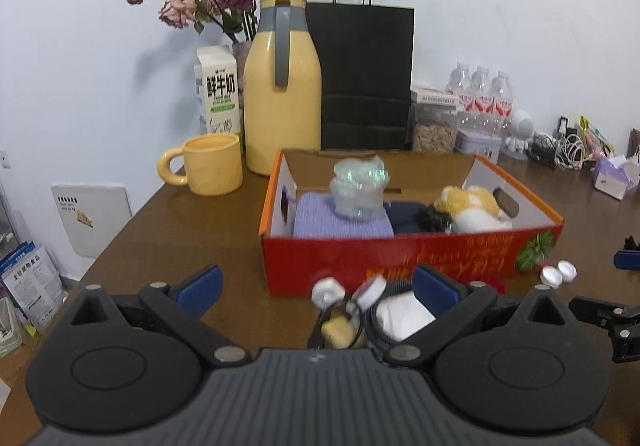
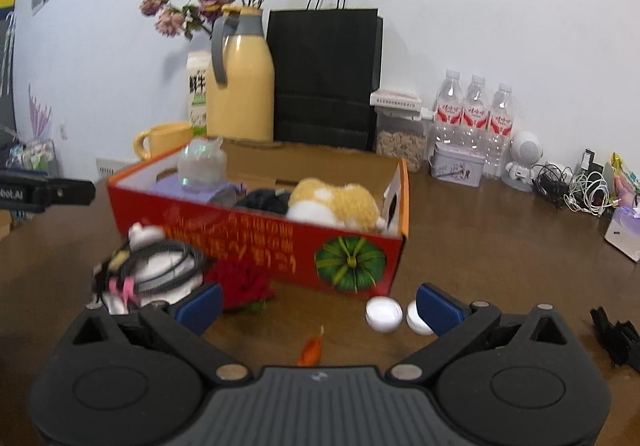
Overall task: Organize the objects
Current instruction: 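Withdraw both tools from the cardboard box toward the remaining table items, then grasp the small orange toy with the right tool while the left tool grasps the black USB cable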
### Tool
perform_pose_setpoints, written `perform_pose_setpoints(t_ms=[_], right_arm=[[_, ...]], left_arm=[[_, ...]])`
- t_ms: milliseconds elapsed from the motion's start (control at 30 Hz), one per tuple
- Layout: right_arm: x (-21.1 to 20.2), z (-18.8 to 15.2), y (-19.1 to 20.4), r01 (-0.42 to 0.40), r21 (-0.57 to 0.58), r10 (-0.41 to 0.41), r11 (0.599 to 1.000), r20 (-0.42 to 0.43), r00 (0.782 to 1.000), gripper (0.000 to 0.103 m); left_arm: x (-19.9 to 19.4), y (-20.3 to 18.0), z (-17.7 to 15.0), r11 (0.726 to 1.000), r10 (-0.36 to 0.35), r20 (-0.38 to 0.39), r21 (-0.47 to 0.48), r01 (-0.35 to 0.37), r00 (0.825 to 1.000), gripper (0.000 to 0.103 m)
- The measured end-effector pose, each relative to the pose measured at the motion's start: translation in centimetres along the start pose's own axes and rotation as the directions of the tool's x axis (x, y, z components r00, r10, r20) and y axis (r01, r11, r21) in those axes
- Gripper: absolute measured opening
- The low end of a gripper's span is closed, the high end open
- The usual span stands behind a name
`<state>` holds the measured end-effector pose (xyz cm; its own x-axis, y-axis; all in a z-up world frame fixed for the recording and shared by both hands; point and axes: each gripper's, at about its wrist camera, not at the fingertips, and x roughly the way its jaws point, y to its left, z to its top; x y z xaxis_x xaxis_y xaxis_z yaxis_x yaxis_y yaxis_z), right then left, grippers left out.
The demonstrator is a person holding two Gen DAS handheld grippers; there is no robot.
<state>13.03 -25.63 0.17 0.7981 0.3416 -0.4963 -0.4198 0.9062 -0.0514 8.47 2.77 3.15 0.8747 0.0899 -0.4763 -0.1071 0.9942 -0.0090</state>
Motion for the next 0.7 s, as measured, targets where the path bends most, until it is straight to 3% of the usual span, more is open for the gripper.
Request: perform_pose_setpoints(t_ms=[300,367,500,567,700], right_arm=[[-0.3,-2.4,-0.5,0.006,-0.024,-0.008,1.000,-0.077,0.997,0.100],[0.1,-2.5,-0.5,-0.005,-0.015,0.004,1.000,-0.088,0.996,0.085],[1.5,-2.3,-0.4,-0.026,0.003,0.026,1.000,-0.111,0.994,0.072],[2.4,-2.1,-0.4,-0.040,0.014,0.041,0.999,-0.124,0.991,0.057],[4.2,-1.8,0.0,-0.044,0.025,0.048,0.999,-0.157,0.986,0.044]], left_arm=[[-0.6,1.0,-2.3,1.000,-0.009,-0.045,-0.025,0.008,0.999,0.103],[-0.5,1.1,-2.6,0.999,-0.008,-0.054,-0.035,0.007,0.999,0.103],[-0.7,1.5,-3.0,0.999,-0.012,-0.058,-0.048,0.010,0.998,0.103],[-0.8,1.7,-3.2,0.998,-0.009,-0.064,-0.054,0.006,0.998,0.103],[-0.9,2.0,-3.4,0.998,-0.008,-0.068,-0.067,0.003,0.998,0.103]])
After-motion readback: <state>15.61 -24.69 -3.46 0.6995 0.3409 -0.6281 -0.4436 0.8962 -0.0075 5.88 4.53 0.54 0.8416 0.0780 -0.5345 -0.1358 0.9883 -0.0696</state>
